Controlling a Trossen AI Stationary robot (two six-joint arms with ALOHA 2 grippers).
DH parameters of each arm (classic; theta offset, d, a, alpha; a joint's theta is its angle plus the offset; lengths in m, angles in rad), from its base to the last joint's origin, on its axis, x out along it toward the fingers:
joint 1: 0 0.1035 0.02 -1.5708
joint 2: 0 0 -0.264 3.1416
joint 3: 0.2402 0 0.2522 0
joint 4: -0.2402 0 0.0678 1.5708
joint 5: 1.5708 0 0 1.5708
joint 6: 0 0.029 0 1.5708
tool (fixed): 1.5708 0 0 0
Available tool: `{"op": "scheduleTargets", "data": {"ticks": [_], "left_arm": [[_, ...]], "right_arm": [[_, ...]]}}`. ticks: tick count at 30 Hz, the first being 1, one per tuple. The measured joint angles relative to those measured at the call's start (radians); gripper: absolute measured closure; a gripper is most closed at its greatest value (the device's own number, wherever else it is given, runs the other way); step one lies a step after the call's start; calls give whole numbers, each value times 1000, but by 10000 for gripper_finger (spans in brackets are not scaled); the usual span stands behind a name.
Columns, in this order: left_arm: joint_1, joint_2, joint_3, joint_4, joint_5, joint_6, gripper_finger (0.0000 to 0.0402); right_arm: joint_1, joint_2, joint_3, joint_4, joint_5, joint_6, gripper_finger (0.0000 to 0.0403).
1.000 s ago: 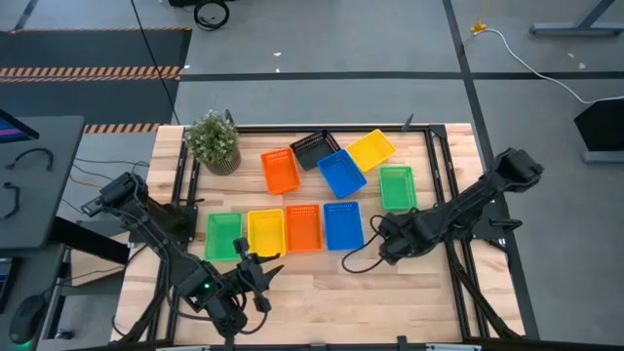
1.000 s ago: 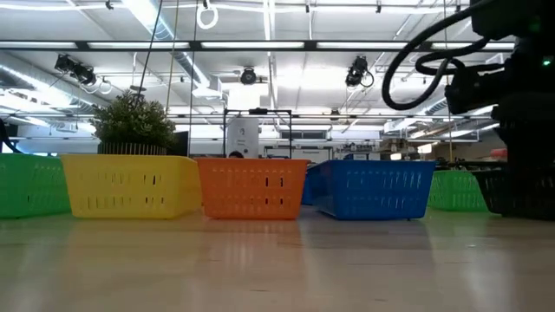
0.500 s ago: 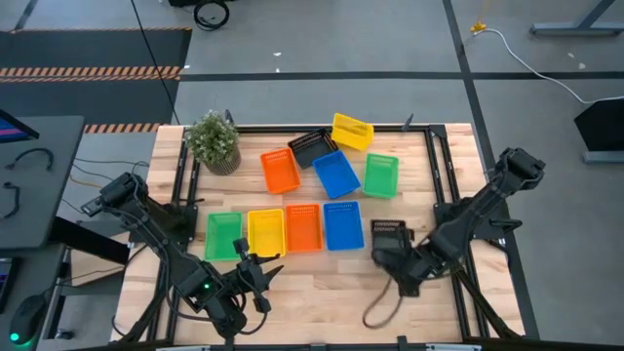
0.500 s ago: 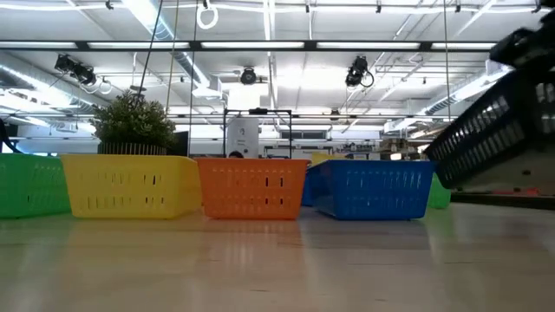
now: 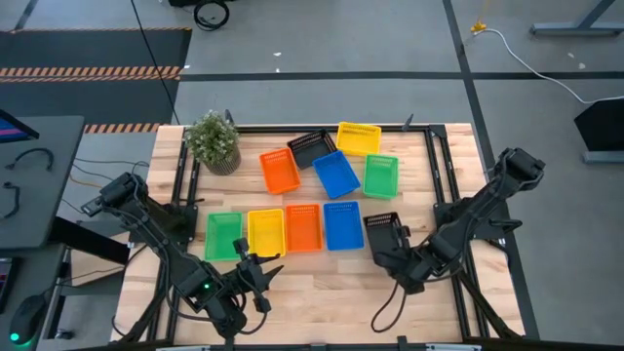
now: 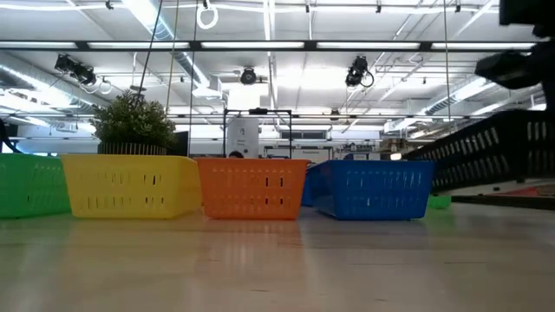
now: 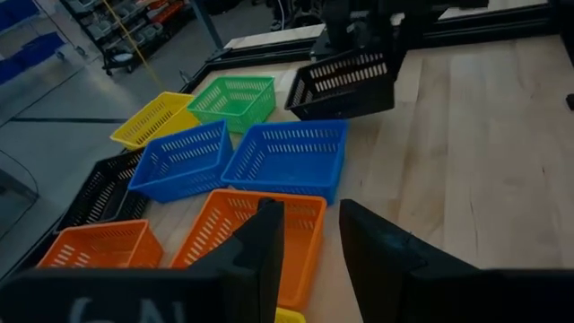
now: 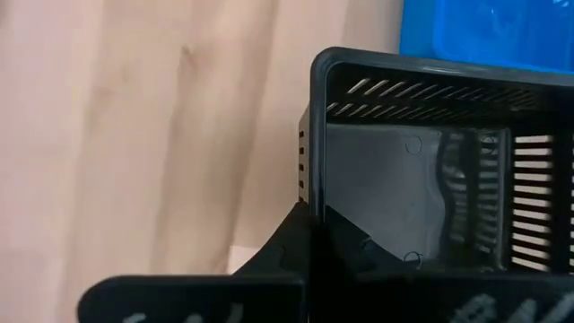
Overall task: Stack baskets by color
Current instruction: Adjust the bottom black bin, then stack the top green bin on top of the bottom green bin
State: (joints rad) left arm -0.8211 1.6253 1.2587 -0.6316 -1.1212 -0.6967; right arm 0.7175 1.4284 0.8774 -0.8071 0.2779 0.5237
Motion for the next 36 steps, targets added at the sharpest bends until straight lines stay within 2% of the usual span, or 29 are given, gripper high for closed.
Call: {"op": "scheduleTargets", "data": {"ticks": [9, 19, 26, 32, 36], "left_arm": [[0, 0, 0, 0, 0, 0, 285], [0, 0, 0, 0, 0, 0, 285], [0, 0, 0, 0, 0, 0, 285], [0, 0, 0, 0, 0, 0, 285], [0, 0, 0, 0, 0, 1, 285]], "right_arm": [[-47, 0, -65, 37, 34, 4, 391], [-57, 0, -66, 28, 80, 76, 363], [-57, -8, -66, 22, 80, 135, 314], [-57, -96, -30, -18, 80, 129, 259], [-72, -187, -9, -23, 183, 135, 249]]}}
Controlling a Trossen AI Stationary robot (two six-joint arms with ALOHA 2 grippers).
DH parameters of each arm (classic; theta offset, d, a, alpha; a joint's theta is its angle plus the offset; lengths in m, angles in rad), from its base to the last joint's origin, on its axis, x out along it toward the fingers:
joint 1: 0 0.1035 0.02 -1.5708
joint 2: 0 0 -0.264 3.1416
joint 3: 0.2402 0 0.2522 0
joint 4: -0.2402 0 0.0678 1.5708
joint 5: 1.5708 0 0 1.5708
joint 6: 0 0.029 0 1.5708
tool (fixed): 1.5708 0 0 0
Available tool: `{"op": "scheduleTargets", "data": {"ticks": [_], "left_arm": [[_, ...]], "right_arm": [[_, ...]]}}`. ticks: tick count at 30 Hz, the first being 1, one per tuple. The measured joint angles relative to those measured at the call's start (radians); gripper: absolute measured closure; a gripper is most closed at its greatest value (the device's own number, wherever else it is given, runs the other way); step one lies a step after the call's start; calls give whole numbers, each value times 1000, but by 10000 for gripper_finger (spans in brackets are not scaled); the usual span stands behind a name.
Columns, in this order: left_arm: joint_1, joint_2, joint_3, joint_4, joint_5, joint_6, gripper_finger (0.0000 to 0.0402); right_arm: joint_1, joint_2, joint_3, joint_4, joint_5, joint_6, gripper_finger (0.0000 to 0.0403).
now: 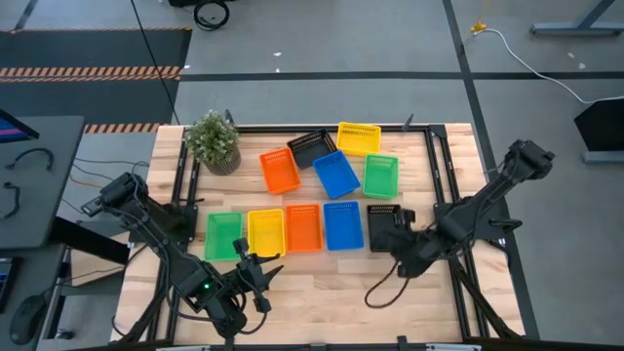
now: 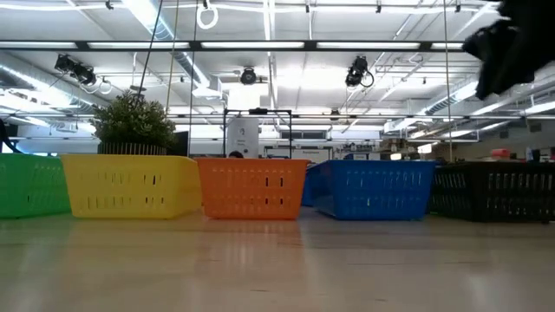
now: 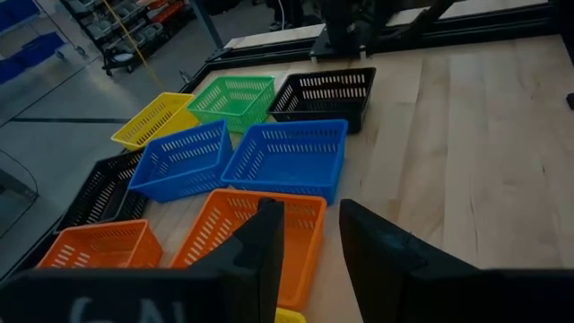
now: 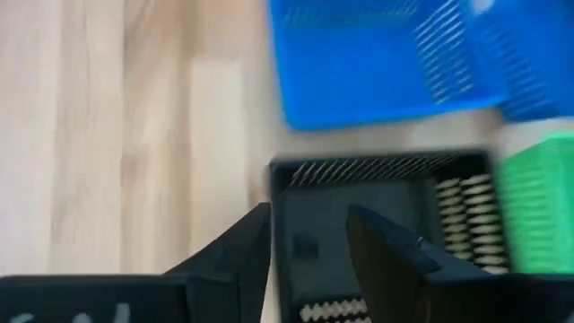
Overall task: Stack baskets by color
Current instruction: Stack the top green bin on top of the bottom green bin
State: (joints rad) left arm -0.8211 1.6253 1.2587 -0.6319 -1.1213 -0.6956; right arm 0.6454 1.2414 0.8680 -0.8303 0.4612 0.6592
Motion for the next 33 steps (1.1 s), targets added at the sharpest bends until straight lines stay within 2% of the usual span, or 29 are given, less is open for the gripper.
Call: {"op": "scheduleTargets", "data": {"ticks": [3, 7, 10, 14, 18, 20, 25, 29, 33], "left_arm": [[7, 0, 0, 0, -1, 0, 285], [26, 0, 0, -2, -1, 23, 285], [42, 0, 0, -2, 9, 27, 285], [53, 0, 0, -2, 44, 26, 285], [51, 0, 0, 0, 70, 21, 285], [45, 0, 0, 0, 73, 14, 285], [37, 0, 0, 0, 73, 7, 285], [37, 0, -4, 5, 72, 7, 285], [37, 2, -8, 3, 72, 5, 285]], "right_arm": [[-68, -51, 0, -20, 38, -9, 253], [-246, -58, 0, -42, 36, -156, 256], [-406, -25, -1, -18, -27, -327, 255], [-596, 25, -40, 81, -163, -556, 254], [-741, 72, -61, 95, -197, -658, 256], [-791, 89, -68, 100, -210, -685, 258], [-869, 118, -81, 116, -329, -739, 270], [-894, 119, -107, 158, -328, -754, 289], [-911, 119, -129, 181, -324, -767, 331]]}}
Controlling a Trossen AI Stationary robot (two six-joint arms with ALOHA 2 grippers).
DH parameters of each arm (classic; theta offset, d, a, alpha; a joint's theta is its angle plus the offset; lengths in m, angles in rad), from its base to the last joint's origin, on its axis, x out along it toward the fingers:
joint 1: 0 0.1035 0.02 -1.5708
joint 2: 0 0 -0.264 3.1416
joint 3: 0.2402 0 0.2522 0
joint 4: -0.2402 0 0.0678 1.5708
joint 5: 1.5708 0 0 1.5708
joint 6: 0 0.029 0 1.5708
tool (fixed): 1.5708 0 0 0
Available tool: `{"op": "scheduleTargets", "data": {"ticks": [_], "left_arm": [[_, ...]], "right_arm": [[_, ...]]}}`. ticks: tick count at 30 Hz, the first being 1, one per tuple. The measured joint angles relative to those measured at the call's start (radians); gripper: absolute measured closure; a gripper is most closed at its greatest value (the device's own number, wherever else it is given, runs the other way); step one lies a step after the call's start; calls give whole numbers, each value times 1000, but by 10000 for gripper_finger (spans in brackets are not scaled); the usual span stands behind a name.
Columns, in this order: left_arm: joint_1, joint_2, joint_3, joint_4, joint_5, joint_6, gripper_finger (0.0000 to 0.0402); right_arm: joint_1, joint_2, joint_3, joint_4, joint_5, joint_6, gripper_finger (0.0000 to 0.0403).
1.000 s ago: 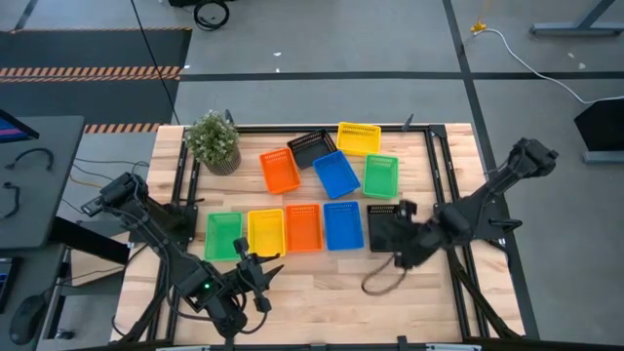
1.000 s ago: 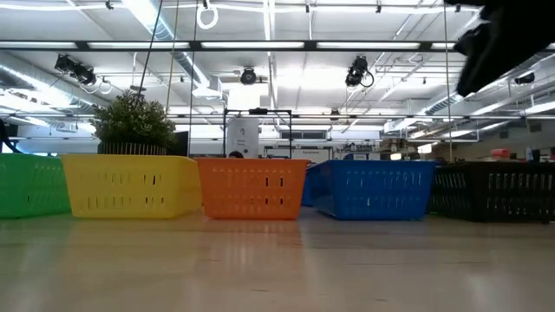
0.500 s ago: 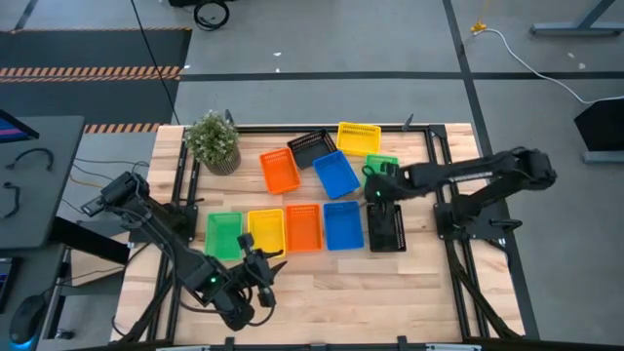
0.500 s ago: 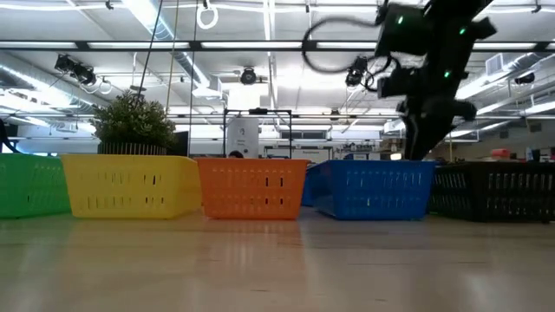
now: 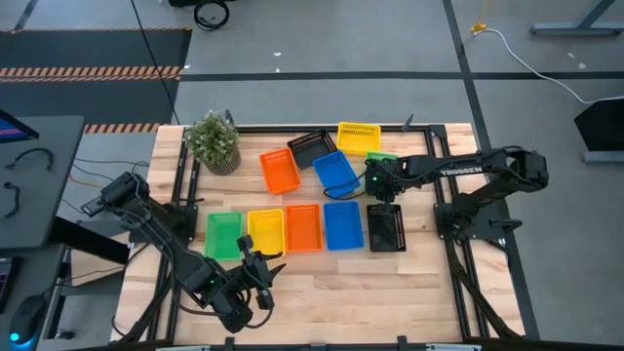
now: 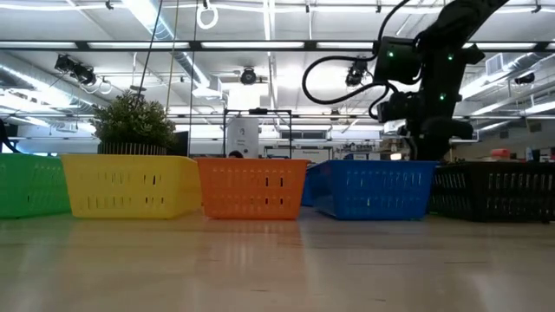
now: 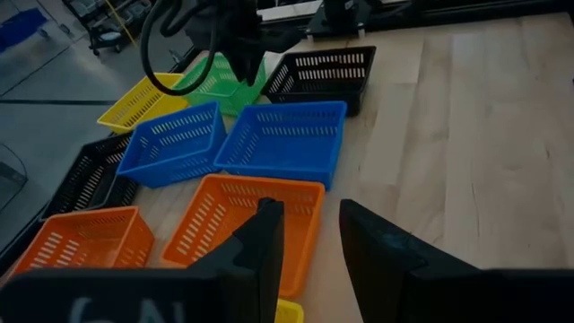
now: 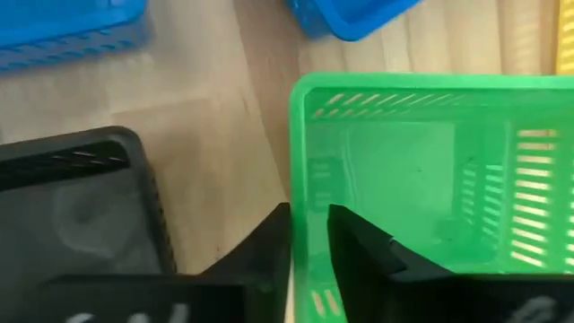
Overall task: Stack baskets by color
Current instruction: Stack the top green bin on top of the bottom green bin
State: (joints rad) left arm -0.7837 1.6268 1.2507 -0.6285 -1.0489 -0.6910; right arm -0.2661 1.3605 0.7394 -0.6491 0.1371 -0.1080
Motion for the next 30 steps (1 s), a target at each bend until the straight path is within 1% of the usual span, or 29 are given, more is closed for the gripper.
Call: {"op": "scheduleTargets", "data": {"ticks": [3, 4, 6, 8, 10, 12, 15, 19, 22, 25, 27, 28, 30], "left_arm": [[0, 0, 0, 0, 0, 0, 285], [0, 0, 0, 0, 0, 0, 285], [0, 0, 0, 0, 0, 0, 285], [0, 0, 0, 0, 0, -2, 285], [0, 0, 0, 0, 0, -5, 285], [0, 0, -1, 2, 0, -5, 285], [0, 0, -1, 4, 0, -5, 285], [0, 0, -1, 22, 0, -5, 285], [-4, 0, -1, 52, 0, -4, 285], [-21, 0, -1, 112, 0, 25, 285], [-38, 8, -1, 199, 3, 100, 285], [-50, 18, -1, 256, 10, 162, 285], [-77, 50, -1, 366, 13, 293, 285]], "right_arm": [[-7, 0, -2, -1, 10, -5, 375], [-6, -2, -2, 0, 36, -9, 385], [12, -19, -2, -4, 130, -16, 389], [52, -43, 14, -31, 234, 19, 386], [120, -77, 43, -68, 290, 82, 388], [218, -110, 73, -95, 317, 159, 390], [396, -142, 116, -106, 315, 301, 390], [667, -125, 181, -82, 315, 514, 390], [866, -59, 249, -7, 313, 622, 390], [1020, 34, 333, 116, 289, 667, 390], [1090, 103, 387, 213, 253, 681, 390], [1116, 142, 411, 252, 232, 695, 390], [1148, 221, 453, 268, 203, 749, 390]]}}
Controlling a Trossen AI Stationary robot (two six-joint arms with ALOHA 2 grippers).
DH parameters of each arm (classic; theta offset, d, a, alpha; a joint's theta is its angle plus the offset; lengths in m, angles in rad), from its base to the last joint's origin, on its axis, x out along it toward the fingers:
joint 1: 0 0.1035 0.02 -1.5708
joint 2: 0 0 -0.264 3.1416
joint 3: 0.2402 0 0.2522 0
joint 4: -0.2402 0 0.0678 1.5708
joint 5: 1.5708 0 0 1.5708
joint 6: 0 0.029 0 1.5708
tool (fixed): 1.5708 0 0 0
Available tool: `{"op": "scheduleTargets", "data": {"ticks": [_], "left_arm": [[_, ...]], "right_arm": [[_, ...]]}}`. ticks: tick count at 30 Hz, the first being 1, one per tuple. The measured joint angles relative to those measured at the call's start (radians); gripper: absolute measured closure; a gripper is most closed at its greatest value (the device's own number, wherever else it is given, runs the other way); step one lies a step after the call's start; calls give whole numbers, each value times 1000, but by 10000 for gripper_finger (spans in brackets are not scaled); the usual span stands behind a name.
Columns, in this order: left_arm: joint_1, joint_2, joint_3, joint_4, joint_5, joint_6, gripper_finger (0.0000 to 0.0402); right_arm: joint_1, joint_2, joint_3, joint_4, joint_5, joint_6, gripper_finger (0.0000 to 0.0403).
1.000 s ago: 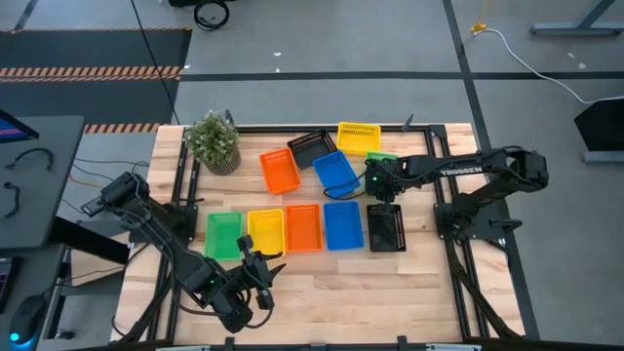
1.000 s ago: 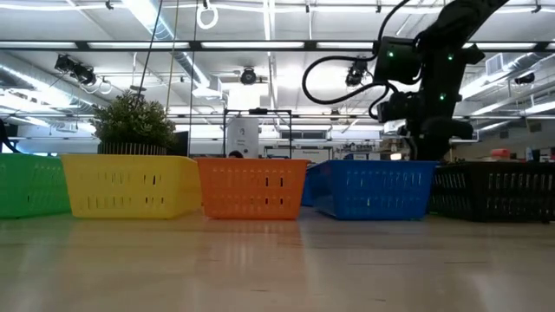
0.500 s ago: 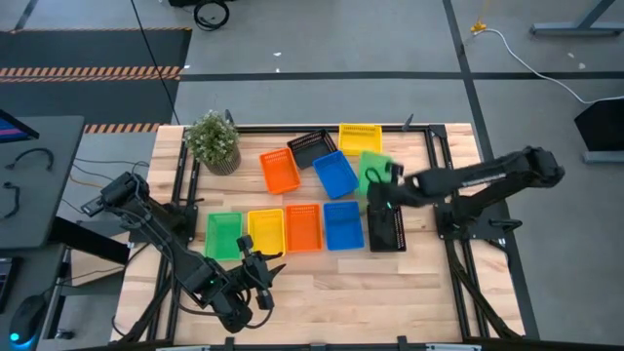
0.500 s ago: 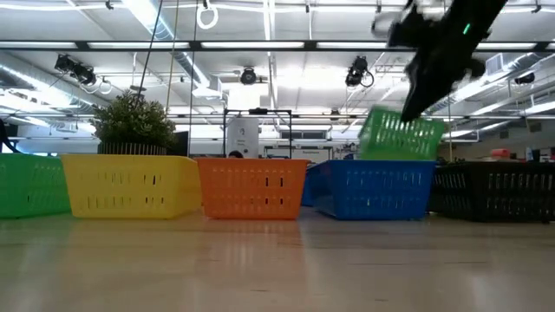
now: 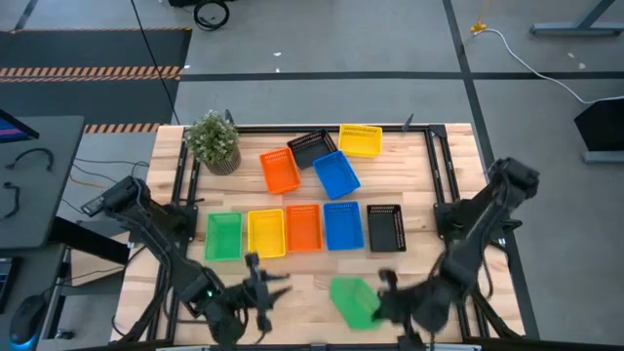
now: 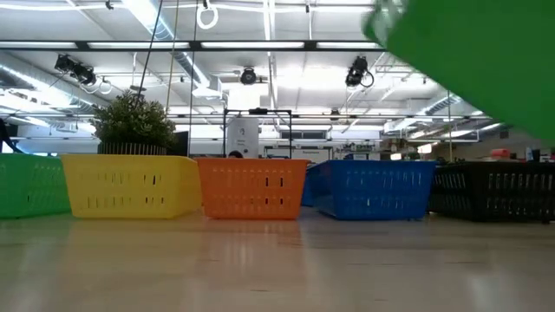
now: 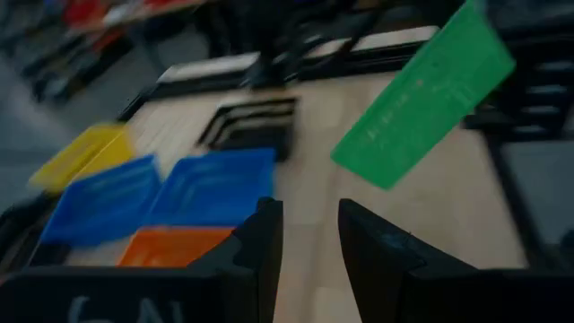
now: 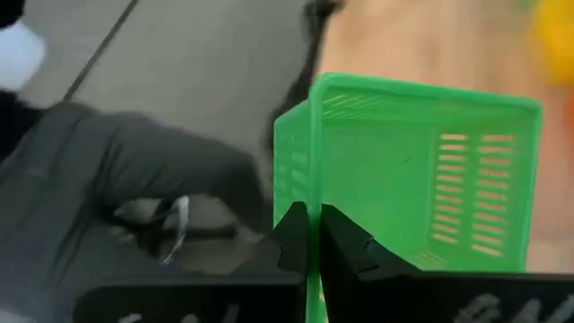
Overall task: Stack baskets by color
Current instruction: Stack the top green bin on top of the bottom green bin
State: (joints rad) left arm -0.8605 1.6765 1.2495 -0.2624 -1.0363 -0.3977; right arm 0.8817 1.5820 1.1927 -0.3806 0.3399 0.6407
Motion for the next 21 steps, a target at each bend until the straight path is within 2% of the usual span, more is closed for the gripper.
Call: {"op": "scheduleTargets", "data": {"ticks": [5, 10, 16, 21], "left_arm": [[-40, 98, 0, 327, -9, 189, 285], [-48, 187, 0, 525, -9, 236, 285], [-44, 259, 28, 589, 14, 323, 285], [-44, 301, 137, 579, 20, 389, 285]], "right_arm": [[20, 196, 82, -66, 6, 123, 390], [-10, 351, 195, -100, 1, 129, 385], [-65, 458, 294, -99, 1, 39, 330], [-73, 436, 315, -104, 61, 33, 262]]}}
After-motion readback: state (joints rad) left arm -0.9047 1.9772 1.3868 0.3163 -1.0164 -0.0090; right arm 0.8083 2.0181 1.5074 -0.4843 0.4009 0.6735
